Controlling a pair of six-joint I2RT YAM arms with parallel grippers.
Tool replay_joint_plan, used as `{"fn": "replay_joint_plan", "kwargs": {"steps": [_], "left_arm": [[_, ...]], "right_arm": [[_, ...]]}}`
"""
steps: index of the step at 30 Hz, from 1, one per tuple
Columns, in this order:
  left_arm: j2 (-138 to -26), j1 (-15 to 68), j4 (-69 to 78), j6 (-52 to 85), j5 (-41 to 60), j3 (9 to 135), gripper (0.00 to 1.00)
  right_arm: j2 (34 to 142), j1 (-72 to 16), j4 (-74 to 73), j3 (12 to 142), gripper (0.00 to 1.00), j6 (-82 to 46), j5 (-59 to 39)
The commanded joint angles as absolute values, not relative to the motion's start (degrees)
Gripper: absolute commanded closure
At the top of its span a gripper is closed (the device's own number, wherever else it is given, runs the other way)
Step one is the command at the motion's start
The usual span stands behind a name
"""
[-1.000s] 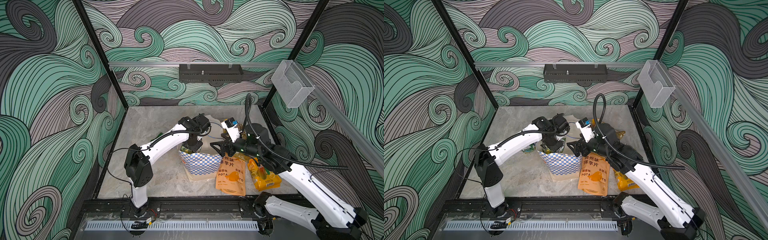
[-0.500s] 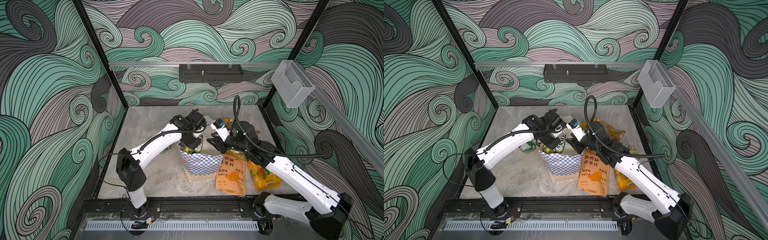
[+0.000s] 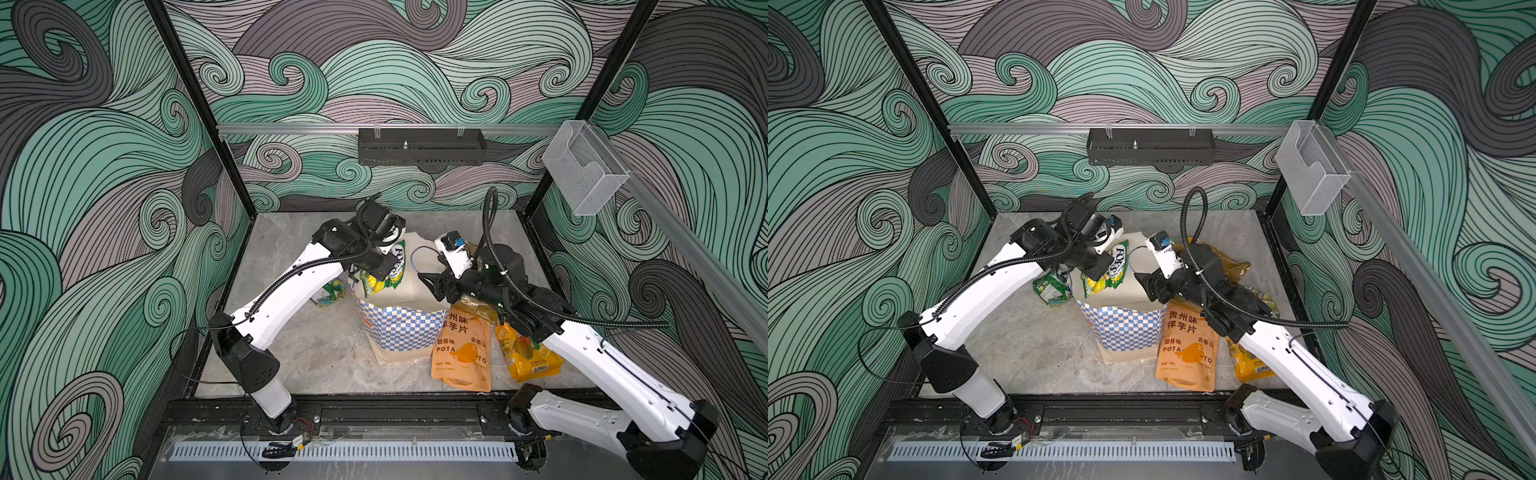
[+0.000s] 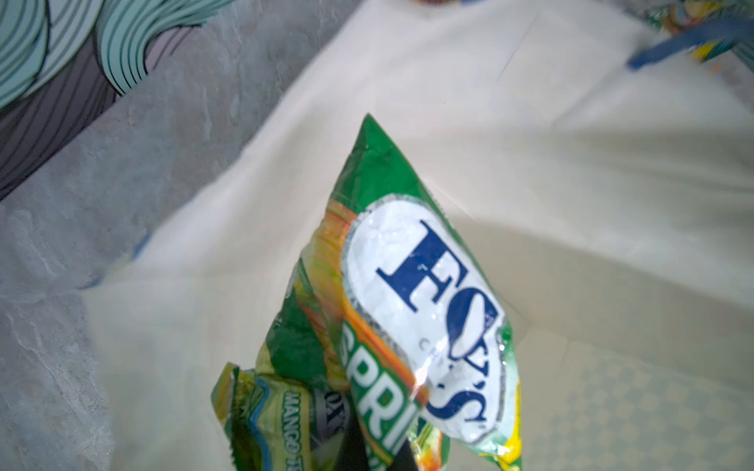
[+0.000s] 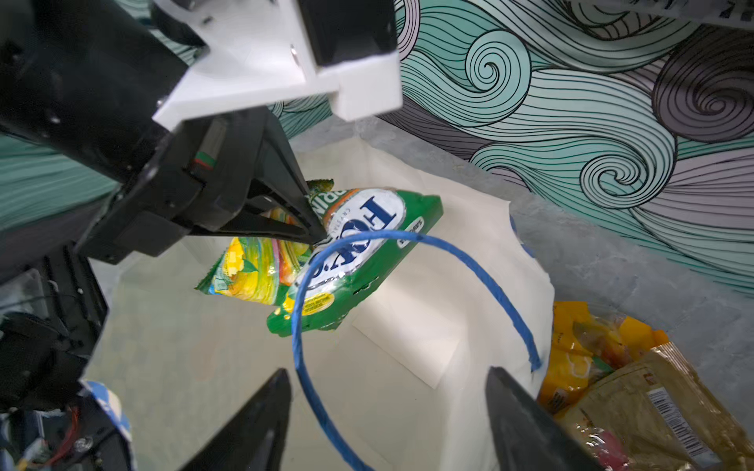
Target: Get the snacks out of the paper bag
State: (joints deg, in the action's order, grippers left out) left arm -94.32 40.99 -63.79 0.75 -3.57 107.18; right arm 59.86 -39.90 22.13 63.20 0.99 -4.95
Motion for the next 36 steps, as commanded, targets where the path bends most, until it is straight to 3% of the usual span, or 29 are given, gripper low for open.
{"fn": "replay_joint_plan", "kwargs": {"steps": [1,18,24,29,36], "left_arm": [[-93.1,40.4,-60.9,0.9,-4.7,112.2,1.00],[-93.2,40.0,-57.8,-3.7,-11.2,132.7,1.00],[-92.3,32.7,-57.6,-3.6,-11.2,135.3,1.00],[-89.5,24.0,-57.1,-2.0,-9.8,129.0,1.00],[-79.6,15.2,-51.9,2.7,-5.7,104.8,1.00]], "right_arm": [[56.7,-39.8,23.3,64.6,0.03,-3.0,-5.9],[50.0,-39.9,30.7,70.5,0.00,-10.0,-10.3],[48.5,-39.8,31.2,69.5,0.00,-10.1,-9.6],[47.7,-39.8,31.6,68.5,0.00,-10.4,-9.4],[47.0,-39.8,31.9,67.1,0.00,-10.7,-9.5]]}}
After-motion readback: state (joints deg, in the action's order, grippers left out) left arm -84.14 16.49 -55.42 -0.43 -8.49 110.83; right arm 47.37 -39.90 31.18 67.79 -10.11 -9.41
